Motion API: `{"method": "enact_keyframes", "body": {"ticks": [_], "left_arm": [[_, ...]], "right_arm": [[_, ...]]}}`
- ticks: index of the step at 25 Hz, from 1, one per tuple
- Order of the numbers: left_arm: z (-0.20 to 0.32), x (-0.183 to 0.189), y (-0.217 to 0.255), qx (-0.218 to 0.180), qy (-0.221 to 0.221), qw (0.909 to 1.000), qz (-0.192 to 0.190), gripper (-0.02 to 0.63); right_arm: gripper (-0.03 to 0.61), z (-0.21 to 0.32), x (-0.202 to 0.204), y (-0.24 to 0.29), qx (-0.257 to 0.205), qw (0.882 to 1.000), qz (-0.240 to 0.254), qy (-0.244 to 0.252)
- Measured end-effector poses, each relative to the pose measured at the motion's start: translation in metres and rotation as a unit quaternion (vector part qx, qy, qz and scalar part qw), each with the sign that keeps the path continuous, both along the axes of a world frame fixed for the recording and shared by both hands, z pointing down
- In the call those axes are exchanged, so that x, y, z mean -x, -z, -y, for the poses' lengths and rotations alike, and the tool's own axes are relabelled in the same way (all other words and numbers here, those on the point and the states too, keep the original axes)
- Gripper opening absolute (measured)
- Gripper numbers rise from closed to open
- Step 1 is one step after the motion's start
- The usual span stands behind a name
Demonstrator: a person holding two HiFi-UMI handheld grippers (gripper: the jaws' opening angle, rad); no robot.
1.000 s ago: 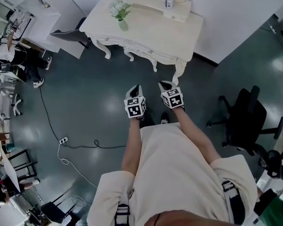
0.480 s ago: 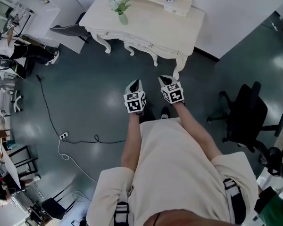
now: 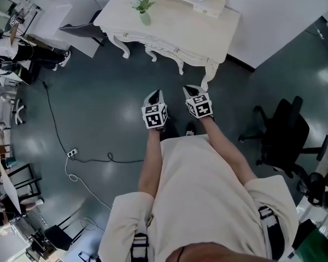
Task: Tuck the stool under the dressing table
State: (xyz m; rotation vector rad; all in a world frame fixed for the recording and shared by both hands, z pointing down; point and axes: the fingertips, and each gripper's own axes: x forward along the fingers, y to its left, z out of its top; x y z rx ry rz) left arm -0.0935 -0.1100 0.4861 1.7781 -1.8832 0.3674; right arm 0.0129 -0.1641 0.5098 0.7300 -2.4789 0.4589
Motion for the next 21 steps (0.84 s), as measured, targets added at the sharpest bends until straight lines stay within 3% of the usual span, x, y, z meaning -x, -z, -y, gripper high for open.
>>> {"method": "enact_keyframes", "body": {"ticks": [21], "left_arm": [[-0.006, 0.014, -0.004, 0.000, 0.032, 0.9993, -0.019, 0.015]], "right_arm": [[0.043, 0.005, 0.000, -0.002, 0.000, 1.000, -0.004, 0.002]]}}
